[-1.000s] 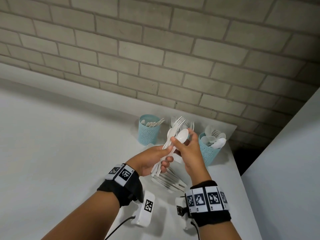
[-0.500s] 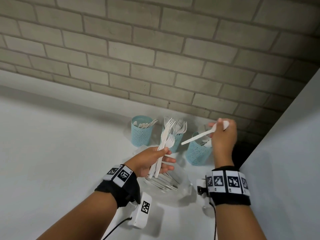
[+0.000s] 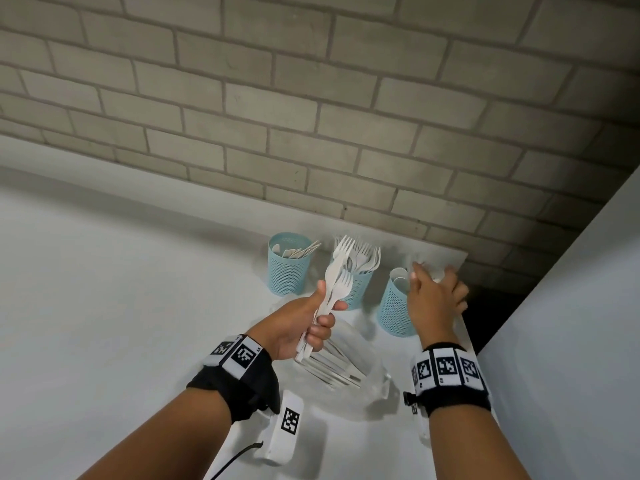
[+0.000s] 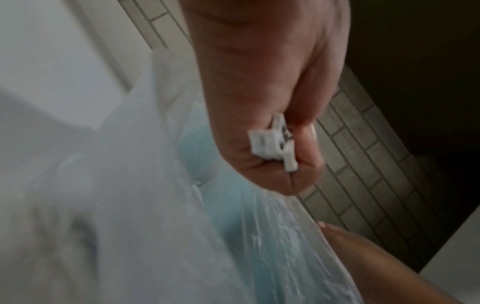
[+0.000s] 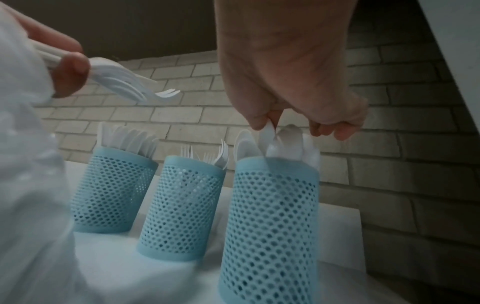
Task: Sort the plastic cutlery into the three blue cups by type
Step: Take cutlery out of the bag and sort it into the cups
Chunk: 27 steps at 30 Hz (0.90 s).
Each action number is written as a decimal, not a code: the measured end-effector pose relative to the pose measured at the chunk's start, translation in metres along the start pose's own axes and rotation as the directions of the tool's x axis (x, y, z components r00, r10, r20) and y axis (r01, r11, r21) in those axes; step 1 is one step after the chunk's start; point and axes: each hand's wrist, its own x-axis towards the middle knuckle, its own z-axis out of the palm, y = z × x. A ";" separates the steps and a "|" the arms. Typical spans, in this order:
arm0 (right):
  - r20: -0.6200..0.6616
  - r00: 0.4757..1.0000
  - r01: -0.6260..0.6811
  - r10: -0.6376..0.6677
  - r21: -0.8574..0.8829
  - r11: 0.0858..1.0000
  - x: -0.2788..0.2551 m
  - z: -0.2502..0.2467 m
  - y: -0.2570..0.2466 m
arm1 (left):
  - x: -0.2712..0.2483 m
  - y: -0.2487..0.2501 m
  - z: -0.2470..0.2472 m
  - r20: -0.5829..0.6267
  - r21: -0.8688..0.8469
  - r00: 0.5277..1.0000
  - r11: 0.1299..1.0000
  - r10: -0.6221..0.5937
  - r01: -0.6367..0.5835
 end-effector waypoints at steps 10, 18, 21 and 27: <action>0.183 0.922 0.121 -0.341 0.701 0.703 -0.021 -0.033 -0.063 | -0.004 -0.003 -0.003 0.058 0.111 0.998 0.994 -0.004 -0.002; 0.126 0.919 0.142 -0.373 0.778 0.612 -0.026 -0.023 -0.074 | -0.009 -0.006 -0.004 0.042 0.293 0.998 0.954 0.056 -0.065; 0.090 0.947 0.123 -0.309 0.785 0.607 -0.027 -0.020 -0.076 | -0.009 -0.007 -0.003 0.034 0.298 0.997 0.951 0.074 -0.081; 0.233 0.960 -0.095 -0.153 0.789 0.608 -0.027 -0.016 -0.064 | -0.011 -0.006 -0.004 0.038 0.251 0.992 0.960 0.118 -0.124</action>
